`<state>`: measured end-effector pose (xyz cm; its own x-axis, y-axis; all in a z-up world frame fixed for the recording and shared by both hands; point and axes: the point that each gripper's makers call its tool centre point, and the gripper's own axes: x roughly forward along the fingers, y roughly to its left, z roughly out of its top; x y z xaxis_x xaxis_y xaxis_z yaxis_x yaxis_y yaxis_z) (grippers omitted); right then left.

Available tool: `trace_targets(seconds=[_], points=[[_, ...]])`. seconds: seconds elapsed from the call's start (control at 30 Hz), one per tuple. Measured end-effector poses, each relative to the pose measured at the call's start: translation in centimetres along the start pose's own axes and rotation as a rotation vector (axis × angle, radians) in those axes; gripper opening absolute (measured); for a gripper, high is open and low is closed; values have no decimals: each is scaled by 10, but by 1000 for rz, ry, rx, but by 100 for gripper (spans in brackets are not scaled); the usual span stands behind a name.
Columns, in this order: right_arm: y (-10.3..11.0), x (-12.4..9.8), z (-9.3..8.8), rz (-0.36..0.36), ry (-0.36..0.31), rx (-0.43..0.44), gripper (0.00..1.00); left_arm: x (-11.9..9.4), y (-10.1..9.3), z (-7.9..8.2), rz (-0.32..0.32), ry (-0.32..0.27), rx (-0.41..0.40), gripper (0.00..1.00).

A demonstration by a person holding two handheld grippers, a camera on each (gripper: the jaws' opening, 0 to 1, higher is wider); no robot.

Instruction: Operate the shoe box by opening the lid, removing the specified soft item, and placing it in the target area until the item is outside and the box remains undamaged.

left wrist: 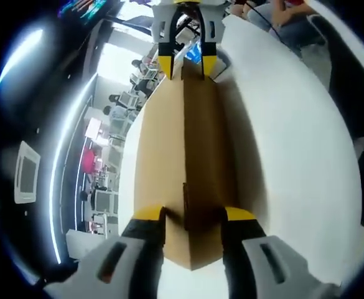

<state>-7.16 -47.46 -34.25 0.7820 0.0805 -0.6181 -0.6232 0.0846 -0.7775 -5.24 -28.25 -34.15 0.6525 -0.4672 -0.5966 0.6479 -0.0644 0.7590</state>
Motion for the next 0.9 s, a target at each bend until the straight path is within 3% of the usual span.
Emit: trace_targets(seconds=[0.9], points=[[7, -10, -1, 25, 21, -2, 36, -8, -7, 9, -2, -18, -38, 36]])
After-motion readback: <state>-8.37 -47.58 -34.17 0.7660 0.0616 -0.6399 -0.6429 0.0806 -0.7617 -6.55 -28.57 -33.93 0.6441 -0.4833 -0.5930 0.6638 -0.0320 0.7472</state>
